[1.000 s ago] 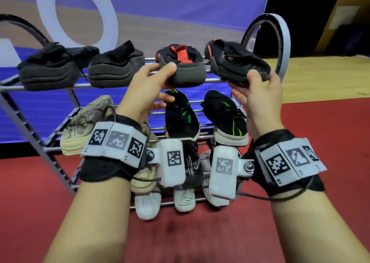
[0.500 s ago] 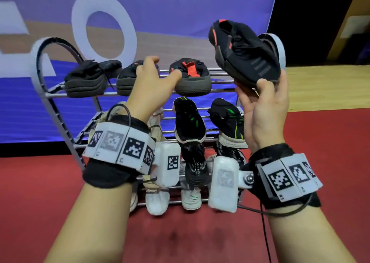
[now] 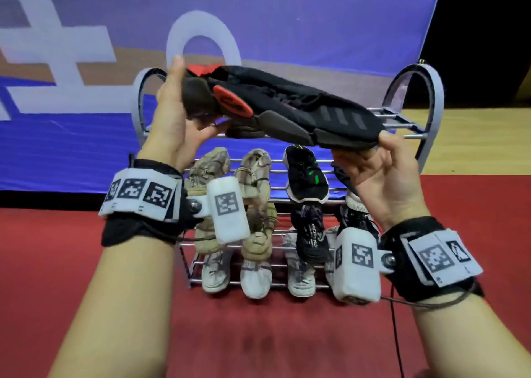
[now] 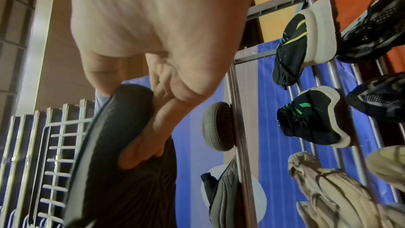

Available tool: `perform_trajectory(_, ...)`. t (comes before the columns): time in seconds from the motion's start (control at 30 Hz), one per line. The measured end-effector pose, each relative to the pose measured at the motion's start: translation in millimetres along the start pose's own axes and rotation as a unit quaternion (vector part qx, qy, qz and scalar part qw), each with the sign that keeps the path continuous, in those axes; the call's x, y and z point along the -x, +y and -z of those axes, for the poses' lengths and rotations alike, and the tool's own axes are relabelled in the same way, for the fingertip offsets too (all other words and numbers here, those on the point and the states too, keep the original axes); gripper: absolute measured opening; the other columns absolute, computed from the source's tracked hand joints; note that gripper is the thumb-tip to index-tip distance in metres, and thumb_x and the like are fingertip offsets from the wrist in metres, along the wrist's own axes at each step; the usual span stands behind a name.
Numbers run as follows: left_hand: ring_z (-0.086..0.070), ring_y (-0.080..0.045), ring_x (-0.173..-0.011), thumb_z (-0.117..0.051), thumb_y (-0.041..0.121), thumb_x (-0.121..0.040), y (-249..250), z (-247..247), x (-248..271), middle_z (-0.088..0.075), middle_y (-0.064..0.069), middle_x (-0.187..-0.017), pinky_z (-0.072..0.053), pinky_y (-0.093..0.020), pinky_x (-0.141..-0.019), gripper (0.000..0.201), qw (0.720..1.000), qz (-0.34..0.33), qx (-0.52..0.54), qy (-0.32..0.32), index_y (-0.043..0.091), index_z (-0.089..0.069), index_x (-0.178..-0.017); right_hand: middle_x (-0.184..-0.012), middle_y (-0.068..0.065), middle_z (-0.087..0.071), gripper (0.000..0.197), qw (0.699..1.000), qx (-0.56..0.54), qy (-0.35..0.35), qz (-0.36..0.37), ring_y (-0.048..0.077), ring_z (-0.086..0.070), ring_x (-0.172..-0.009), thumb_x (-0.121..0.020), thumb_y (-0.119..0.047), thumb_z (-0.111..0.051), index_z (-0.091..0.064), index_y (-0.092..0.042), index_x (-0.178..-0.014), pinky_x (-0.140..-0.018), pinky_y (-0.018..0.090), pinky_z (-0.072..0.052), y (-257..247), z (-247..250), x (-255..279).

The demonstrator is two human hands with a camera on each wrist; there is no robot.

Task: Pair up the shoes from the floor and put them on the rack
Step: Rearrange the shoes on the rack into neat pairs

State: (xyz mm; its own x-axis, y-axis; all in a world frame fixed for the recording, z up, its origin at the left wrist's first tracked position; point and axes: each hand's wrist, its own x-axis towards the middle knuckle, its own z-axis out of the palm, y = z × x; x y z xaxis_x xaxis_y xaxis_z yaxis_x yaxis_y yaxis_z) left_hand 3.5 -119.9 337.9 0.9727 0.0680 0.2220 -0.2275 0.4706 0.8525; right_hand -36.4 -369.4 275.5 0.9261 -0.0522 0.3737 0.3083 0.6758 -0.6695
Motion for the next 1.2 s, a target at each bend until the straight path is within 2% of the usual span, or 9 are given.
perform_trajectory(0.07,-0.055,-0.033,-0.121,-0.044,0.052,-0.090,4.4,14.6,3.2,-0.052,-0.020,-0.135,-0.049,-0.056,-0.091,0.072,1.000,-0.004,0.003,-0.031,0.003,-0.036,-0.141,-0.070,0.003,-0.074,0.027,0.999,0.019,-0.022,-0.029,0.016,-0.072,-0.065,-0.059,-0.031,-0.064,-0.076,-0.014,-0.076,-0.060,0.024,-0.056,4.7,-5.8,2.6)
perform_trajectory(0.17,-0.058,-0.035,-0.117,-0.058,0.033,-0.086,11.3,30.9,7.1,-0.052,-0.021,-0.135,-0.053,-0.055,-0.077,0.068,0.999,-0.030,0.006,0.035,0.002,-0.034,-0.142,-0.073,0.001,-0.074,0.026,0.996,0.059,-0.007,-0.065,0.014,-0.071,-0.066,-0.092,-0.027,-0.043,-0.067,-0.016,-0.094,-0.061,0.024,-0.057,11.5,-14.7,1.8)
perform_trajectory(0.3,-0.060,-0.037,-0.111,-0.072,0.030,-0.076,12.7,28.3,13.6,-0.052,-0.020,-0.133,-0.051,-0.063,-0.068,0.082,0.992,-0.069,0.026,0.099,0.008,-0.029,-0.141,-0.081,-0.003,-0.075,0.041,0.992,0.043,0.002,-0.118,0.013,-0.072,-0.079,-0.099,-0.043,-0.031,-0.067,-0.024,-0.102,-0.061,0.022,-0.056,18.6,-24.9,-0.2)
perform_trajectory(0.43,-0.062,-0.022,-0.099,-0.065,0.020,-0.087,1.6,5.6,17.5,-0.049,-0.006,-0.126,-0.056,-0.056,-0.063,0.061,0.981,-0.109,0.039,0.154,0.014,-0.023,-0.132,-0.134,0.013,-0.055,0.056,0.986,-0.011,0.007,-0.166,0.023,-0.065,-0.102,-0.098,-0.047,-0.030,-0.037,-0.011,-0.142,-0.069,0.029,-0.060,38.1,-35.5,4.9)
perform_trajectory(0.57,-0.061,-0.020,-0.096,-0.060,0.013,-0.090,-12.5,-9.8,26.1,-0.054,0.002,-0.106,-0.057,-0.050,-0.069,0.057,0.988,-0.103,0.032,0.108,0.018,-0.019,-0.129,-0.146,0.025,-0.038,0.058,0.988,-0.048,0.032,-0.145,0.028,-0.058,-0.116,-0.100,-0.040,-0.033,-0.028,-0.003,-0.143,-0.073,0.031,-0.059,50.5,-35.7,2.0)
perform_trajectory(0.67,-0.064,-0.028,-0.101,-0.060,0.029,-0.090,-13.3,-4.9,25.4,-0.058,-0.014,-0.118,-0.054,-0.060,-0.075,0.048,0.995,-0.087,0.014,0.049,0.013,-0.028,-0.123,-0.135,0.014,-0.054,0.052,0.989,-0.093,0.068,-0.091,0.021,-0.069,-0.097,-0.100,-0.033,-0.035,-0.025,-0.008,-0.145,-0.076,0.034,-0.058,50.2,-29.5,-3.8)
perform_trajectory(0.77,-0.062,-0.033,-0.112,-0.052,0.055,-0.082,-6.6,-1.1,26.9,-0.053,-0.023,-0.132,-0.056,-0.052,-0.073,0.079,0.997,-0.053,-0.048,0.001,0.001,-0.034,-0.136,-0.115,0.009,-0.063,0.047,0.989,-0.110,0.093,-0.023,0.014,-0.071,-0.079,-0.100,-0.024,-0.038,-0.029,-0.009,-0.144,-0.073,0.034,-0.059,45.2,-21.0,-7.6)
perform_trajectory(0.87,-0.067,-0.022,-0.099,-0.050,0.055,-0.082,-1.7,4.0,23.7,-0.060,-0.014,-0.126,-0.056,-0.033,-0.061,0.069,0.987,-0.021,-0.159,0.004,0.009,-0.040,-0.133,-0.118,0.007,-0.061,0.045,0.992,-0.089,0.094,0.004,0.011,-0.072,-0.078,-0.100,-0.023,-0.038,-0.031,-0.012,-0.143,-0.065,0.030,-0.058,38.2,-14.2,-9.3)
perform_trajectory(1.2,-0.066,-0.013,-0.105,-0.058,0.053,-0.075,17.5,25.9,39.8,-0.061,0.011,-0.128,-0.058,-0.037,-0.073,0.056,0.930,0.087,-0.290,-0.208,0.042,-0.048,-0.129,-0.114,0.012,-0.059,0.041,0.998,0.016,0.058,-0.010,0.013,-0.069,-0.083,-0.099,-0.031,-0.036,-0.042,-0.010,-0.133,-0.066,0.027,-0.056,33.5,-4.6,-6.9)
